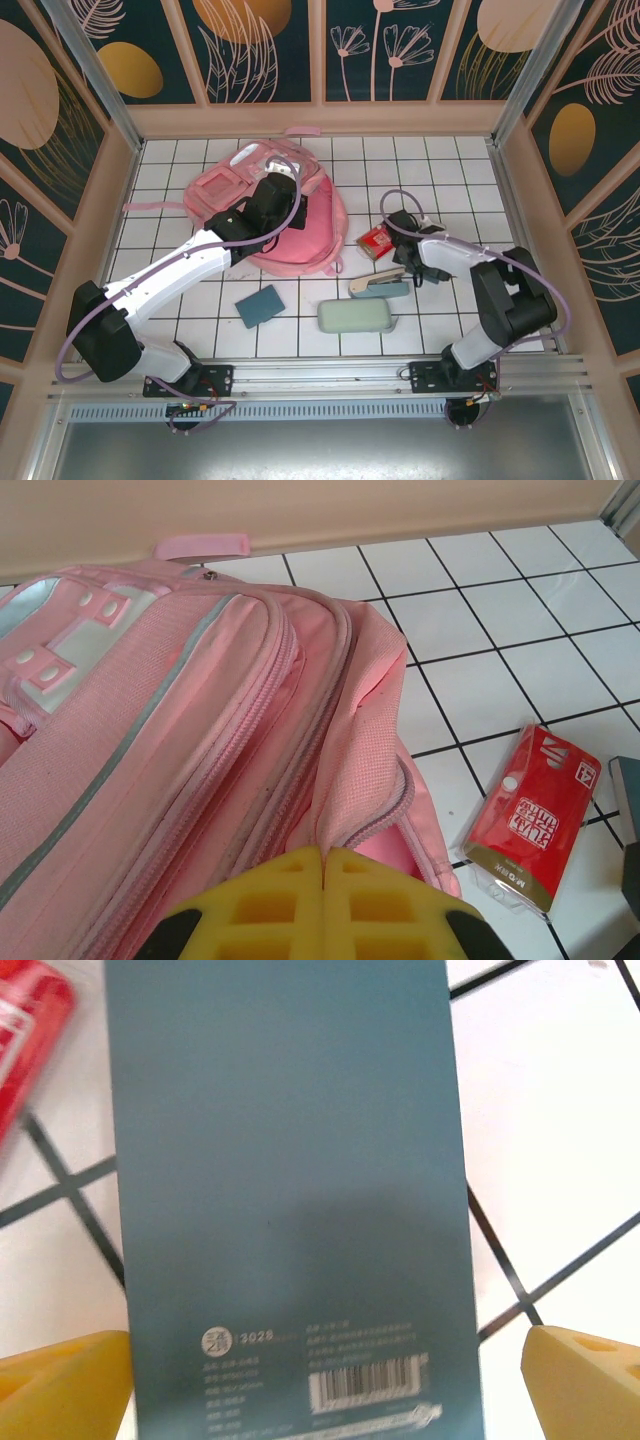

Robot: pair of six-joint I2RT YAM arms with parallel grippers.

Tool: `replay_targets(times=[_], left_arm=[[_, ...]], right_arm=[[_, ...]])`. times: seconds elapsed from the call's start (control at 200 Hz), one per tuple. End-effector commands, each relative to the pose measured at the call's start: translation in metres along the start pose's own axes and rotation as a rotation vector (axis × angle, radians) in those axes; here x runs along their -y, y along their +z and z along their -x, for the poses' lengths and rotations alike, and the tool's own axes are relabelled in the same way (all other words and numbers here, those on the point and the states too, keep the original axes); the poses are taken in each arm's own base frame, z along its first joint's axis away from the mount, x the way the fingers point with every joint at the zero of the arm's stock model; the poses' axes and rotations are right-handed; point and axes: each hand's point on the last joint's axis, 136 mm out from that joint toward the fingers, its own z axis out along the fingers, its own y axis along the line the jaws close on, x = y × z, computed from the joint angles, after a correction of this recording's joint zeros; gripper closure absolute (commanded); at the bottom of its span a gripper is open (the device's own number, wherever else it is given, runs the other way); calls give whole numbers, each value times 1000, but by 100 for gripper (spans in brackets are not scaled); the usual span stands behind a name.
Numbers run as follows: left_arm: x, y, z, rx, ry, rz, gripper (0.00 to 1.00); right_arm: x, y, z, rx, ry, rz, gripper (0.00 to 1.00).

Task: Pack the student bag

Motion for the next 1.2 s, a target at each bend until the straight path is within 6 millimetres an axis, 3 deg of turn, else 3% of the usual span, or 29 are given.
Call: replay_targets(times=[0.0,0.3,0.566,0.881,1.196], left_arm=[[4,-11,22,74,-20,-36,100],[3,-11,22,74,-20,-33,100],[4,-12,22,75,-21,-36,100],[3,-14,23,80,-23,-38,100],[4,-13,23,77,-22,-44,100]], right_arm=[[10,4,-7,-35,31,21,1],[19,8,-4,-56,124,172,1],[37,-3,17,21,169,164,1],[45,18,37,-36,348,375,1],[25,19,25,-94,318,462,1]])
